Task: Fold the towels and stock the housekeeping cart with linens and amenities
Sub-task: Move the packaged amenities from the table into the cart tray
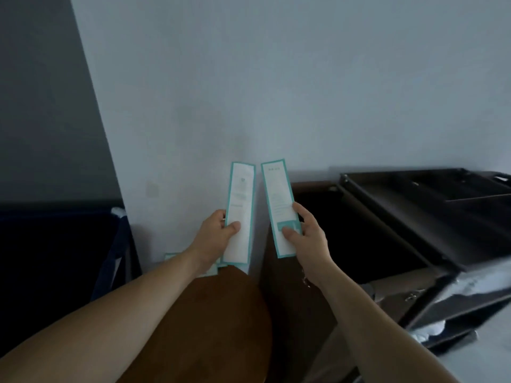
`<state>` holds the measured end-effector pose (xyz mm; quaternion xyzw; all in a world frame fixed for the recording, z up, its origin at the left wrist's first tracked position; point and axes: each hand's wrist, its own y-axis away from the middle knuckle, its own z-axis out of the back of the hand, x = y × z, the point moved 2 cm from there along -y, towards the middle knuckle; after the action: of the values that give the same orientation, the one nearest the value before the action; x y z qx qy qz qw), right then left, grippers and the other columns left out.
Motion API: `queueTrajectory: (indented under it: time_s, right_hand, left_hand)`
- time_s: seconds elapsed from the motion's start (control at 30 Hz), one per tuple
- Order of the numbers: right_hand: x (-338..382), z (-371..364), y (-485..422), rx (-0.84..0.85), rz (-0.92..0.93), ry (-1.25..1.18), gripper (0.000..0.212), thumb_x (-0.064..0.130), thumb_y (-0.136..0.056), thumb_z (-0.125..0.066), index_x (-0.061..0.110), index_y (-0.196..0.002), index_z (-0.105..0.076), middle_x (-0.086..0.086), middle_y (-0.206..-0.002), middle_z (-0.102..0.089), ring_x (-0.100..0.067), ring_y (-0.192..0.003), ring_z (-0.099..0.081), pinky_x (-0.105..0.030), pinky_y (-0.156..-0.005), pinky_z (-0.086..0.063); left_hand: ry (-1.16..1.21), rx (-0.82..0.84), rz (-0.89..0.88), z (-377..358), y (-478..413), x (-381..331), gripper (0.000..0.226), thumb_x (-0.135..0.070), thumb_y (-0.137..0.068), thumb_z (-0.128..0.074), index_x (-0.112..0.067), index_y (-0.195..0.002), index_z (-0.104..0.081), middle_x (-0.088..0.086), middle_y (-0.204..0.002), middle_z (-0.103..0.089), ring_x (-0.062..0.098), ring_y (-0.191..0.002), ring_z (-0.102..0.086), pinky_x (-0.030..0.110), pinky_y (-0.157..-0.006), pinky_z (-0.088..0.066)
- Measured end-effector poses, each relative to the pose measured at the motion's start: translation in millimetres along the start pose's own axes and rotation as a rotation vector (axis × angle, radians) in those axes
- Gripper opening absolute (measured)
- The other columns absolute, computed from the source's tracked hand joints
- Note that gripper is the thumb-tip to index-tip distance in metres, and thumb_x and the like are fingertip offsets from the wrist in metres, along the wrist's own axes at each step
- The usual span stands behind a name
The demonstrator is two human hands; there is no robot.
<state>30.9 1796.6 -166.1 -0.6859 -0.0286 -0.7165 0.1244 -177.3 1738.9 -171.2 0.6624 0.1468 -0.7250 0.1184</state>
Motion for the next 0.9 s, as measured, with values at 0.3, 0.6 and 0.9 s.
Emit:
queueTrajectory:
  time_s: [0.3, 0.6, 0.9]
  right_hand:
    - [30, 208, 24, -0.249, 0.080, 0.049, 0.074, 0.008, -0.088, -0.068, 0.039, -0.147, -0.036, 0.003, -0.105, -0.072, -0.014, -0.092, -0.070, -0.029, -0.075, -0.058]
    - [36, 398, 59, -0.532, 0.079, 0.116, 0.040, 0.008, -0.089, -0.068, 0.033, -0.118, -0.056, 0.008, -0.109, -0.067, -0.011, -0.093, -0.067, -0.024, -0.069, -0.056]
    - [18, 487, 37, -0.653, 0.042, 0.101, 0.037, 0.007, -0.090, -0.068, 0.029, -0.118, -0.056, 0.003, -0.111, -0.063, -0.017, -0.096, -0.066, -0.027, -0.073, -0.055]
  left_hand:
    - [0.036, 0.265, -0.126, -209, 24, -72, 0.076, -0.003, -0.093, -0.060, -0.026, -0.153, -0.021, 0.007, -0.110, -0.070, 0.017, -0.089, -0.072, 0.035, -0.074, -0.060]
    - [0.302, 0.460, 0.056, -391, 56, -115, 0.034, 0.001, -0.094, -0.038, -0.008, -0.104, -0.069, 0.017, -0.112, -0.068, 0.025, -0.091, -0.069, 0.036, -0.078, -0.057]
    - [0.244, 0.708, -0.003, -496, 23, -129, 0.018, -0.002, -0.096, -0.055, 0.001, -0.112, -0.063, 0.011, -0.103, -0.071, 0.021, -0.097, -0.068, 0.030, -0.082, -0.053]
